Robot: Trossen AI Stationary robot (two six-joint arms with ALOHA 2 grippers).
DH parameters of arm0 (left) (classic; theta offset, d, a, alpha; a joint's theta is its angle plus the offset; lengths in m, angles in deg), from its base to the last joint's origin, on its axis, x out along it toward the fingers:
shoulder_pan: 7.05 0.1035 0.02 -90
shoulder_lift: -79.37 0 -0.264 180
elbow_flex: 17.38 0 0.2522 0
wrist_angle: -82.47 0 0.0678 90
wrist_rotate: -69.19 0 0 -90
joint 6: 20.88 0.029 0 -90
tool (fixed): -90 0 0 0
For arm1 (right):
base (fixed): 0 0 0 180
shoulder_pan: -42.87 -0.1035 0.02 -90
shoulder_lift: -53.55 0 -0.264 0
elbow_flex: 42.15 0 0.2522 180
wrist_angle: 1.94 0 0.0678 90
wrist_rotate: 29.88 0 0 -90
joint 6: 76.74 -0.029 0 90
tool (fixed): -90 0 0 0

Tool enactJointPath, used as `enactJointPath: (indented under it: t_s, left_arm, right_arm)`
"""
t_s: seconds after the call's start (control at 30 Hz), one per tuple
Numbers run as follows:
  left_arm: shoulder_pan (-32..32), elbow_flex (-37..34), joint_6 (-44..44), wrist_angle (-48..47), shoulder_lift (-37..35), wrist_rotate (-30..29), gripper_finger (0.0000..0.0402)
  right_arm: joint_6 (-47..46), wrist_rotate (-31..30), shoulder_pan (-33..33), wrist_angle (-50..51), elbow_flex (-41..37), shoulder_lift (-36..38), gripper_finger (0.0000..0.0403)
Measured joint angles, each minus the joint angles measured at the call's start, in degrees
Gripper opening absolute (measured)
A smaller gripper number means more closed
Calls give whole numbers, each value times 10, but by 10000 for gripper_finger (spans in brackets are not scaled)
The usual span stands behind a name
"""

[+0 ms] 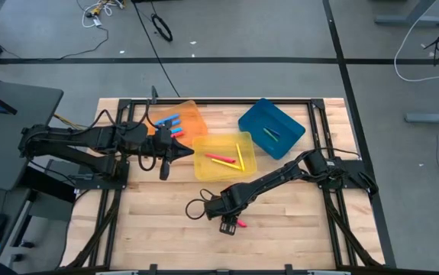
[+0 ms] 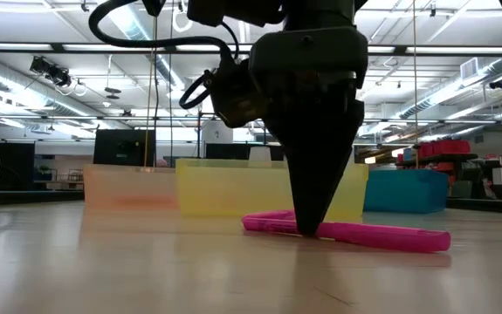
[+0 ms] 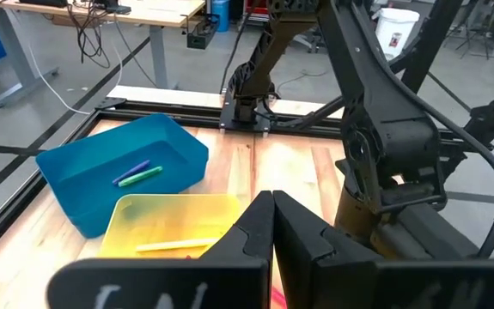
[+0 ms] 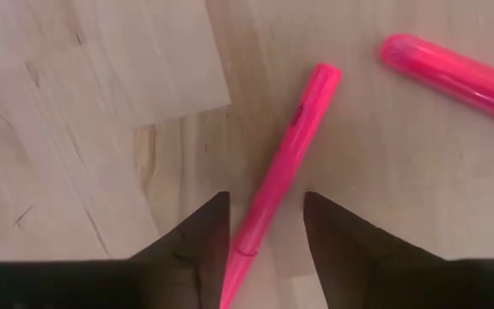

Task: Pick & Place Markers
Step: Put the pink marker pen into the yellow bin

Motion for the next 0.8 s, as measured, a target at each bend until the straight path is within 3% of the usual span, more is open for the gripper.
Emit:
enactJointPath:
  t_s: [0.23,0.57,0.8]
  left_arm:
    - [0,0,0,0,0,0,12]
    - [0,0,0,0,0,0,12]
    - [0,0,0,0,0,0,12]
  right_arm:
    - [12,-4,0,1,0,-2,123]
    - [40,-5,0,5,0,-2,14]
    - [42,-3,0,10,-2,4,20]
